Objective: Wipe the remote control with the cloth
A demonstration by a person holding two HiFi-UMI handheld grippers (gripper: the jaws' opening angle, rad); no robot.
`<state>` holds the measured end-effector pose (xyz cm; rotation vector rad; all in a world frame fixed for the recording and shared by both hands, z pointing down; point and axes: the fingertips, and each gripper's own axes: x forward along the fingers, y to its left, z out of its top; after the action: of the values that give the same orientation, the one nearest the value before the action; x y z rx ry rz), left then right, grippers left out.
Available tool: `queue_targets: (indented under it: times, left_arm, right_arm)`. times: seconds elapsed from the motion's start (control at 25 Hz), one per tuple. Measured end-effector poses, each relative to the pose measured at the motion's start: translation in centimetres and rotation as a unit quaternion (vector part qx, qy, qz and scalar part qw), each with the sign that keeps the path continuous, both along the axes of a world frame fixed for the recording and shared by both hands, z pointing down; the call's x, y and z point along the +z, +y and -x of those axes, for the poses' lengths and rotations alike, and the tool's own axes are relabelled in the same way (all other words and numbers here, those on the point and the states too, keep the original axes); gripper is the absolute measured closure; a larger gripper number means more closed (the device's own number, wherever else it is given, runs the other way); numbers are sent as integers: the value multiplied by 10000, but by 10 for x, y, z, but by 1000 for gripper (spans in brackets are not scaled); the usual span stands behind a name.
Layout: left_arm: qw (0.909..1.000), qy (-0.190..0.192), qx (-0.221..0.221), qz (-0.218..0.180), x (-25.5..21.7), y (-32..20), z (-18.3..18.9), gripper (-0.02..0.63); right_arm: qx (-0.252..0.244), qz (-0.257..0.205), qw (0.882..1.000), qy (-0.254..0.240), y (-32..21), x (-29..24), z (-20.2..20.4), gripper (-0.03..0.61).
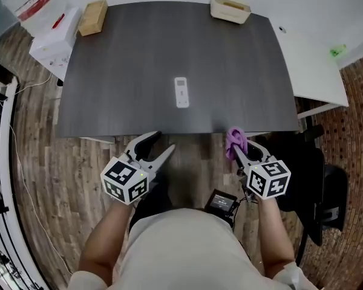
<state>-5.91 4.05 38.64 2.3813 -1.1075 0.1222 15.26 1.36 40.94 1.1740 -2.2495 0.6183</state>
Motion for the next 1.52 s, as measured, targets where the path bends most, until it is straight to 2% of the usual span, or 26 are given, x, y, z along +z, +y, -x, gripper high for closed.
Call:
queue_targets:
  times: [0.12, 0.28, 0.44, 0.6, 0.76, 0.88, 1.04, 1.28, 1.52]
  left_arm:
    - [9976, -515, 421, 168, 31, -40, -2, 405]
    - [9874, -1188, 984, 352, 77, -75, -18, 394]
    - [9739, -1873, 1161, 545, 115, -97, -26, 382]
    - [9632, -2355, 1119, 654, 139, -110, -36, 374]
    - [9573, -2617, 930, 796, 155, -123, -39, 374]
    - [9479, -2952, 694, 970, 166, -134, -33, 374]
    - [9375, -3254, 601, 1079, 174, -141, -29, 376]
    - [9322, -3416, 694, 978, 176, -144, -31, 379]
    - [9280, -3476, 864, 1028, 185, -144, -35, 380]
  right_arm:
    - [-407, 1, 9971, 640, -30, 13, 22, 476]
    - [-819, 57, 9883, 1285, -63, 28, 41, 476]
    - [-1272, 140, 9774, 1681, -96, 46, 66, 476]
    - [-1906, 165, 9590, 2091, -126, 66, 87, 476]
    - [-2672, 141, 9325, 2427, -148, 85, 110, 476]
    - [-3197, 66, 9102, 2631, -166, 92, 129, 476]
    - [-3636, -28, 8844, 2925, -198, 97, 151, 476]
    - [-3942, 37, 8648, 3110, -221, 110, 194, 476]
    - [-3897, 317, 8684, 3049, -206, 123, 195, 477]
